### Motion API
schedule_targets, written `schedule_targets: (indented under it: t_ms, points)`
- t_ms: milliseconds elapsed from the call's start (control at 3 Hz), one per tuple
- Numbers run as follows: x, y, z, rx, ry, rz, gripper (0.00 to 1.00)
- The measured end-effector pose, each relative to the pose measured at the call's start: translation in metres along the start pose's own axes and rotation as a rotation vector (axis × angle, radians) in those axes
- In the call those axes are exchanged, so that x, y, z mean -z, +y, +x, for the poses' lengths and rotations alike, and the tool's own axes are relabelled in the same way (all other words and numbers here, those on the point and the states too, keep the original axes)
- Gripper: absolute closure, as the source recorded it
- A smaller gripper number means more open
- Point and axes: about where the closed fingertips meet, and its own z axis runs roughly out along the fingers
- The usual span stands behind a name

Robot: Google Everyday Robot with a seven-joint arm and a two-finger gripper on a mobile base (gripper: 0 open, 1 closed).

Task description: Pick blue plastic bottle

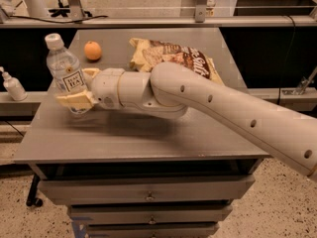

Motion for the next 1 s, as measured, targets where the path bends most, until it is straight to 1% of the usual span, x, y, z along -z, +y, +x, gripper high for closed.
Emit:
schedule_targets:
  t_ms: [333, 667, 1000]
  points:
    - [0.012, 0.0, -0.021, 0.033, -0.014, 0.018, 0.96]
    - [0.032, -0.007, -0.054, 0.095, -0.02, 0.033, 1.0]
    - [0.058, -0.026, -0.092, 0.143, -0.029, 0.075, 1.0]
